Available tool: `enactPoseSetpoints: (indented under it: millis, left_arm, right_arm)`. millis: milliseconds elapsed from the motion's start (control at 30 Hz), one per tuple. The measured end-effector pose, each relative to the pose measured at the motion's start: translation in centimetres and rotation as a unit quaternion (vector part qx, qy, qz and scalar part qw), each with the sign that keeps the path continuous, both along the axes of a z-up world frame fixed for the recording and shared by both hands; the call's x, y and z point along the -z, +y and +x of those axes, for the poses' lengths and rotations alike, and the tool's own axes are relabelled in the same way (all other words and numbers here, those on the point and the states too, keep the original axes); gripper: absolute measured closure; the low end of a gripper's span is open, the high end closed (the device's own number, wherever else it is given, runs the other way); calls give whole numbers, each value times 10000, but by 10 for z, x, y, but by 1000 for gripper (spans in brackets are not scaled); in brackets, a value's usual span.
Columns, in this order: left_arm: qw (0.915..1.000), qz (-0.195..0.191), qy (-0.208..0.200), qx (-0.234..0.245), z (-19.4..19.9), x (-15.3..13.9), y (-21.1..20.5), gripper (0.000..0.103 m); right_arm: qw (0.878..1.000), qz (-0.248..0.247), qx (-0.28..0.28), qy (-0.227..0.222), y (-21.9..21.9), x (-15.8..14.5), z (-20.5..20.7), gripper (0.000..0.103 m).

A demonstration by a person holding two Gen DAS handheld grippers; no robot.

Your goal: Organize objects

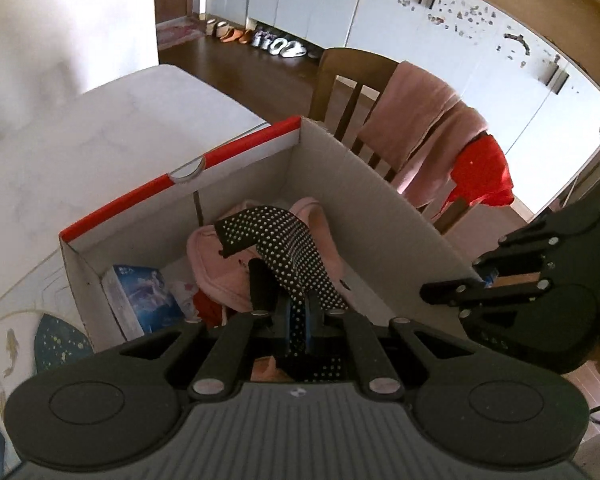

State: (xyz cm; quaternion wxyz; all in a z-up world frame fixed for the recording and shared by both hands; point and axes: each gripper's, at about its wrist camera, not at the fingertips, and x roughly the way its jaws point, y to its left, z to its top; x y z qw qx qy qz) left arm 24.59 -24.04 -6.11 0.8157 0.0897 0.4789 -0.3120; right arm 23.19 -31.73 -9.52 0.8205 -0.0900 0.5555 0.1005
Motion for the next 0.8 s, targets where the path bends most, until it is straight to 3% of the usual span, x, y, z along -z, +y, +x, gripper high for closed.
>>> enactPoseSetpoints:
  millis: [267,367,400,500,800]
  left_arm:
    - [9999,-98,-41,-89,-2,-7,7,93]
    - [9997,-103,-113,-194,-5,-10,10,84]
    - [9996,-100,-144,-232,-6,-12,11,74]
    - [9989,-159,-259,-370,-11,-16,16,30]
    - [9955,-410,-461,-718,-29,-35,36,30]
  right_arm:
    - [10000,44,-58,21,-2,-1,0,100]
    - [9999,61,-98,28,-3,-1,0,100]
    - [9999,63,-113,30,-4,-1,0,100]
    - [9998,72,-162,35,-4,-1,0,100]
    - [9993,105,-350,43,-4,-3,1,100]
